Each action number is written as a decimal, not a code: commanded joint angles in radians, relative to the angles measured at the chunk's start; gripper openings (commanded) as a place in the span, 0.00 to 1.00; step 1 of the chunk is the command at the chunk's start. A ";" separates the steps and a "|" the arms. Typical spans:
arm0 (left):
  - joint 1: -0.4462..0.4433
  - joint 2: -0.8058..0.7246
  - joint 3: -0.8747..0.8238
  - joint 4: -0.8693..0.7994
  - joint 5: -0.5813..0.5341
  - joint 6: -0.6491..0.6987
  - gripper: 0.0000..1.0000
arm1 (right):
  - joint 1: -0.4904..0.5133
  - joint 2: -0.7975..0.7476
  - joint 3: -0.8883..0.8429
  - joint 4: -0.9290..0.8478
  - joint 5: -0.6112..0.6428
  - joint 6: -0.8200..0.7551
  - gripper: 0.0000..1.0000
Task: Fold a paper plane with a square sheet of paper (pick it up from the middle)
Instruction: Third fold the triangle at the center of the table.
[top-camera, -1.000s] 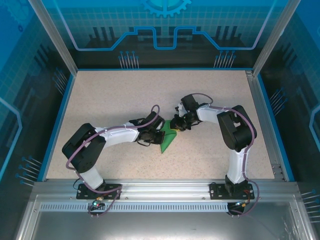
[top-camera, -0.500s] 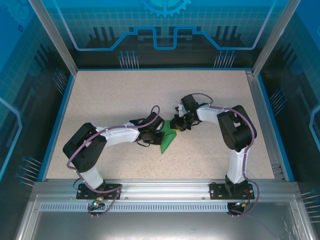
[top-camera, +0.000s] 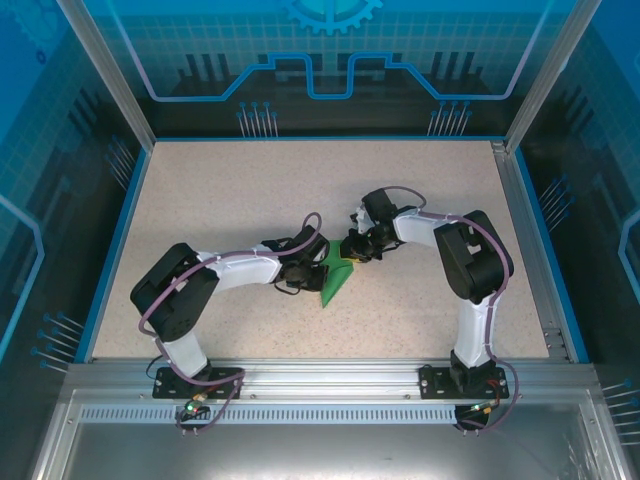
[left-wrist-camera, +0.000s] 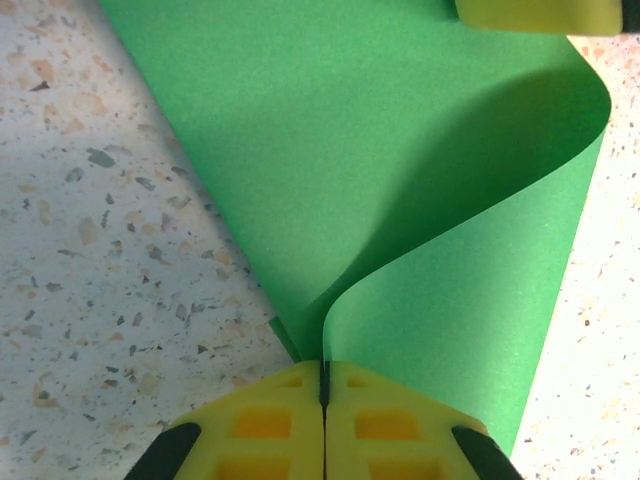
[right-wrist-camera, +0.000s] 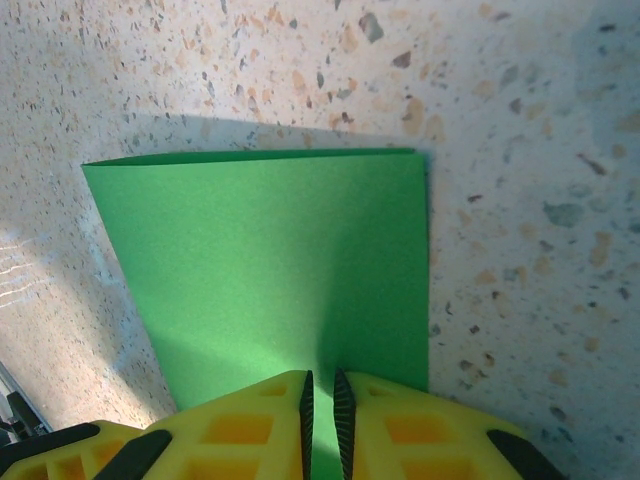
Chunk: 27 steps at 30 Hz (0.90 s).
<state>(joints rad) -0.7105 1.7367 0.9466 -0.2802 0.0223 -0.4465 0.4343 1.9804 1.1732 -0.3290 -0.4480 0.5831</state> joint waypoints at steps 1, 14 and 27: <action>0.007 0.000 0.020 -0.003 -0.016 -0.016 0.09 | 0.019 0.018 -0.006 -0.101 0.040 0.006 0.18; 0.007 -0.019 0.000 0.021 0.001 -0.011 0.10 | 0.019 0.025 -0.007 -0.101 0.044 0.009 0.18; 0.006 0.021 0.003 0.001 -0.002 -0.021 0.10 | 0.020 0.023 -0.006 -0.104 0.046 0.009 0.18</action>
<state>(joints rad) -0.7105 1.7512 0.9466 -0.2565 0.0227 -0.4465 0.4343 1.9808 1.1736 -0.3294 -0.4477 0.5831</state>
